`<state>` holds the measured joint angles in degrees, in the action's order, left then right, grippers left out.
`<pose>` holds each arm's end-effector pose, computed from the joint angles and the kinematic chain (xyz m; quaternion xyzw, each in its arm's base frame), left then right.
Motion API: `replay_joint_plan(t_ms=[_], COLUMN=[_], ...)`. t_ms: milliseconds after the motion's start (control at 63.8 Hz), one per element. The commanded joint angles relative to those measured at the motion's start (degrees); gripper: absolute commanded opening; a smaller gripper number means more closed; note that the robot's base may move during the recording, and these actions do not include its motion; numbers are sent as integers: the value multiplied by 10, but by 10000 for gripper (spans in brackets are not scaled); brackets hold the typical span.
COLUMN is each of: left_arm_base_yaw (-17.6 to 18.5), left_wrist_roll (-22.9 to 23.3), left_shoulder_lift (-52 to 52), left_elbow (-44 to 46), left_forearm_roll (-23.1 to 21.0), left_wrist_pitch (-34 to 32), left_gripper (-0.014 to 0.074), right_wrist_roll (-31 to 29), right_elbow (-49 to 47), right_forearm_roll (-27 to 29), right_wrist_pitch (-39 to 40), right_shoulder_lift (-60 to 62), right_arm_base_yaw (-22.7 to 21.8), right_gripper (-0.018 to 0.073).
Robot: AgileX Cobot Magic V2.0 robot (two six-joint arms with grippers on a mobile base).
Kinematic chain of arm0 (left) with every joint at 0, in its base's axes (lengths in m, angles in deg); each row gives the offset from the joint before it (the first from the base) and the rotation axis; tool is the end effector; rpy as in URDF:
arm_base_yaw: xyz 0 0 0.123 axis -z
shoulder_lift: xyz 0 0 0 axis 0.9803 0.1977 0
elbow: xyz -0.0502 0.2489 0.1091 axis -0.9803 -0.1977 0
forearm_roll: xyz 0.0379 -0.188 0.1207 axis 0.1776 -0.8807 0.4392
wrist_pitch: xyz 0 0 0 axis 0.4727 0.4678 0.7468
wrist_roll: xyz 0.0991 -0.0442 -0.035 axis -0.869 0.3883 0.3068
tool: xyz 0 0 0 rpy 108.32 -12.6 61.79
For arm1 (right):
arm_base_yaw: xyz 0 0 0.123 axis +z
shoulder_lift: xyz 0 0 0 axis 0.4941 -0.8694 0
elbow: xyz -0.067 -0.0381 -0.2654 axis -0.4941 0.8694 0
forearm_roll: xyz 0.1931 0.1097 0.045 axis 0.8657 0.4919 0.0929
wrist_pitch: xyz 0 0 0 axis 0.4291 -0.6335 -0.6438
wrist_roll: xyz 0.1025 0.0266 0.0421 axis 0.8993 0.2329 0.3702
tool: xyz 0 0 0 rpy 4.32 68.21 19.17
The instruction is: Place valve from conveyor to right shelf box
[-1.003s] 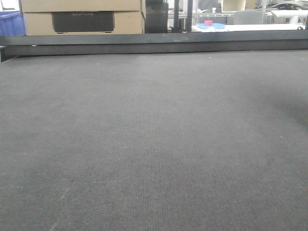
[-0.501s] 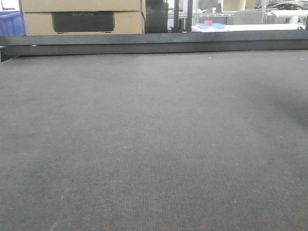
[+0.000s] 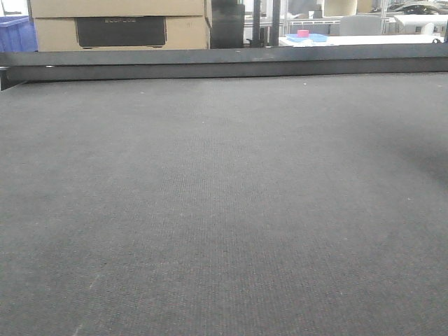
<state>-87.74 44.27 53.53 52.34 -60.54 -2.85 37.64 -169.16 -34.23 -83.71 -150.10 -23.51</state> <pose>0.2153 0.0267 0.4340 -0.0144 0.9095 0.0219 0.4148 0.2177 0.0338 0.4378 -0.0810 0.8914 0.0589 0.4420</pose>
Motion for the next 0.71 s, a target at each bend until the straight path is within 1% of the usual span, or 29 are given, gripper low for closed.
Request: replay_joint_plan(t_ms=[0, 689], left_arm_base_yaw=[2, 2], left_wrist_roll=[5, 5], left_shoulder_lift=[-6, -6], left_elbow=[7, 7], left_forearm_roll=[-6, -6], left_wrist_pitch=[-24, -24], left_gripper=[-111, -111], right_wrist_roll=[-1, -1], right_elbow=[-9, -9], right_forearm_roll=[-1, -1], right_wrist_pitch=[36, 44], right_shoulder_lift=[8, 8], right_arm_base_yaw=[-1, -1], right_gripper=[-154, -154])
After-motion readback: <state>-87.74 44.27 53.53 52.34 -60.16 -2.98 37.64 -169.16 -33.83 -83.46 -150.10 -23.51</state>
